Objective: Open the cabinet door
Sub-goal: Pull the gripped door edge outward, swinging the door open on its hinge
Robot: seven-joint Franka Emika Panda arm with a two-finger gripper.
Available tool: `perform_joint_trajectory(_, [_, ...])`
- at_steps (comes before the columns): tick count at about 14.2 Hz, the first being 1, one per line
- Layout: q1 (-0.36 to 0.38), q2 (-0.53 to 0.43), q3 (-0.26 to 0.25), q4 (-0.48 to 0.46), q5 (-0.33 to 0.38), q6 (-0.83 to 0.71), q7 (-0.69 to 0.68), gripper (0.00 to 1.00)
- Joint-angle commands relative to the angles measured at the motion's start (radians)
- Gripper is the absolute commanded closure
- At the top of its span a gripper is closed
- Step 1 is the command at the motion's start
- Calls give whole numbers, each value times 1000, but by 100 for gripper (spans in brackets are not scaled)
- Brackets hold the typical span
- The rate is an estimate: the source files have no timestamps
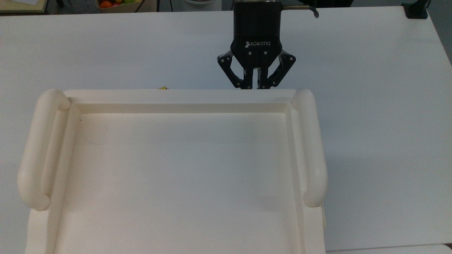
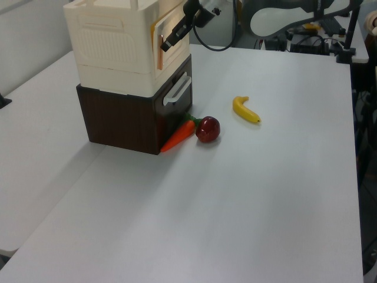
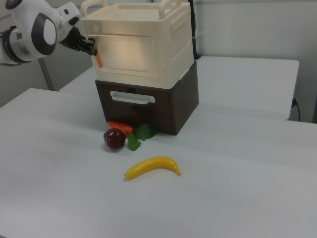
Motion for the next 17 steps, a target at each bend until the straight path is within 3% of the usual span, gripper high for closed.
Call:
perform_joint_trajectory(1, [7,-57,-8,-42,-5,-68,44,94])
perform_joint_trajectory(6, [8,-78,-8,-41,-3,-152,58,93])
perform_joint_trajectory(7, [8,-80,-8,-41,-1,-169,58,89])
perform_joint_trajectory(8, [8,-87,-8,-38,12,-215,56,69])
perform_joint_trajectory(9, [7,-97,-8,-38,14,-250,55,64])
perform_joint_trajectory(10, [7,-107,-8,-38,15,-314,55,33])
perform_joint_trajectory(13, [7,-130,-1,-33,47,-465,50,0])
perform_joint_trajectory(17, [5,-193,-1,-1,90,-698,-51,0])
